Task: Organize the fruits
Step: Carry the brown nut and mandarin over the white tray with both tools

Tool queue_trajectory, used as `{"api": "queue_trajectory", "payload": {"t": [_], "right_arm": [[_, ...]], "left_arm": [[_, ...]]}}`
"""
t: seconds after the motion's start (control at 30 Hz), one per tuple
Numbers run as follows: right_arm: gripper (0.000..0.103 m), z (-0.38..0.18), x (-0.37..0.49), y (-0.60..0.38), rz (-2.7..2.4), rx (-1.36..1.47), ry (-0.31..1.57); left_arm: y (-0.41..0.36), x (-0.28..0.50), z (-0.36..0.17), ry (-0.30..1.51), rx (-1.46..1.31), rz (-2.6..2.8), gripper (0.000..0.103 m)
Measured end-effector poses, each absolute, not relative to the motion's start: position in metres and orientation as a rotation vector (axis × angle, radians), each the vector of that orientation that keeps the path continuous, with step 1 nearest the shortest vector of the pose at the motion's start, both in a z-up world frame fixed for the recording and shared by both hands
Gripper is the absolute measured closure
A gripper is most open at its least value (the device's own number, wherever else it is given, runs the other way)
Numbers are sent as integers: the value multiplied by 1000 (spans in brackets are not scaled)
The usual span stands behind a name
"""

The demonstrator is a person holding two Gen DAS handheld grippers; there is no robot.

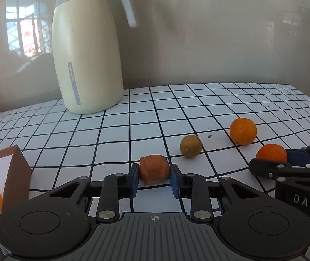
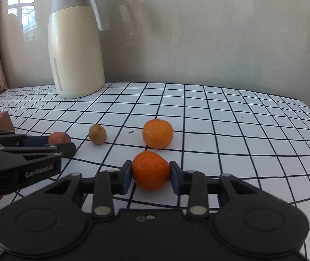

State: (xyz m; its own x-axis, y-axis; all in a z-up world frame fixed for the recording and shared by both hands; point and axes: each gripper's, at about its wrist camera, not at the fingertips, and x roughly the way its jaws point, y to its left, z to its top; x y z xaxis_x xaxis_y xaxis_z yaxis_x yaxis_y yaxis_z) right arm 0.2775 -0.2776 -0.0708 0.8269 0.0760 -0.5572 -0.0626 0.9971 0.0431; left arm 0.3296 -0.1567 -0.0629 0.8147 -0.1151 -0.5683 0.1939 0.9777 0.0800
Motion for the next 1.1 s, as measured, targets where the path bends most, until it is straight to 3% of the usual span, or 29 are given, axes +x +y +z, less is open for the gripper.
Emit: {"api": "queue_trajectory", "payload": {"t": [0.77,1.1], "right_arm": [[75,-44,233,-290,35,59,515],[75,-37,196,-268,52,62,501]], "left_arm": [[-171,256,-35,472,175,-221,73],[-138,203,-26,459,159,-204,73]]}}
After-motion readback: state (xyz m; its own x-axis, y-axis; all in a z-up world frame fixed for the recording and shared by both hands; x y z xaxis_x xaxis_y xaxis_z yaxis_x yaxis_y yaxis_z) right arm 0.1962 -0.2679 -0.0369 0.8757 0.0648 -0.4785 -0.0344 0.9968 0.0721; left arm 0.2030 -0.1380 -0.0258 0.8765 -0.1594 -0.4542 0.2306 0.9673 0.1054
